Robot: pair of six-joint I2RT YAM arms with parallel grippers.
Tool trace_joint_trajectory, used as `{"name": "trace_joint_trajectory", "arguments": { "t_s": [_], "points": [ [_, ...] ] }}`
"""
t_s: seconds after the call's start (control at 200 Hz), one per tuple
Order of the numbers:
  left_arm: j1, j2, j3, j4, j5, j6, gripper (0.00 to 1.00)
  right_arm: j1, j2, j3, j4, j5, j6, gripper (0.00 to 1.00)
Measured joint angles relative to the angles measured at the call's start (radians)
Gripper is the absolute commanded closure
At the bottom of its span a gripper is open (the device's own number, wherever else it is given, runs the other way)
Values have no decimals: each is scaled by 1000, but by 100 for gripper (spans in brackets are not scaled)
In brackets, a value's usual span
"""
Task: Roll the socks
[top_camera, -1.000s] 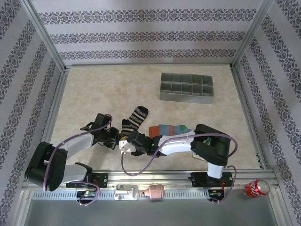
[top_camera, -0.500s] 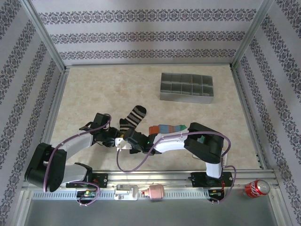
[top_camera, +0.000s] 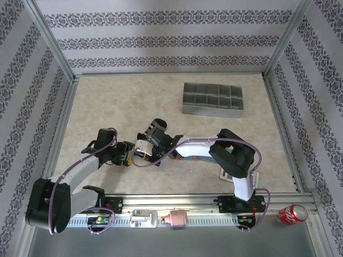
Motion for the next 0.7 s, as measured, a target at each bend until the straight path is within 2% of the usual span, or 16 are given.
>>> {"name": "trace_joint_trajectory", "arguments": {
  "t_s": [0.255,0.44,0.555,0.61,0.674,0.699],
  "points": [
    [-1,11,-36,71,23,-5,46,-93,63,53,-30,-248,120,100],
    [-23,118,-37,181,25,-14,49,-137,115,103,-74,-391,176,100],
    [-41,168,-37,220,25,-18,60,-161,149,137,-104,-467,217,100],
    [-41,176,-37,223,27,-26,74,-169,162,146,-110,-500,236,100],
    [-49,197,-35,249,24,-26,96,-176,168,148,-115,-526,253,100],
    [-51,203,-33,251,26,-20,100,-177,168,147,-119,-530,257,100]
  ]
}}
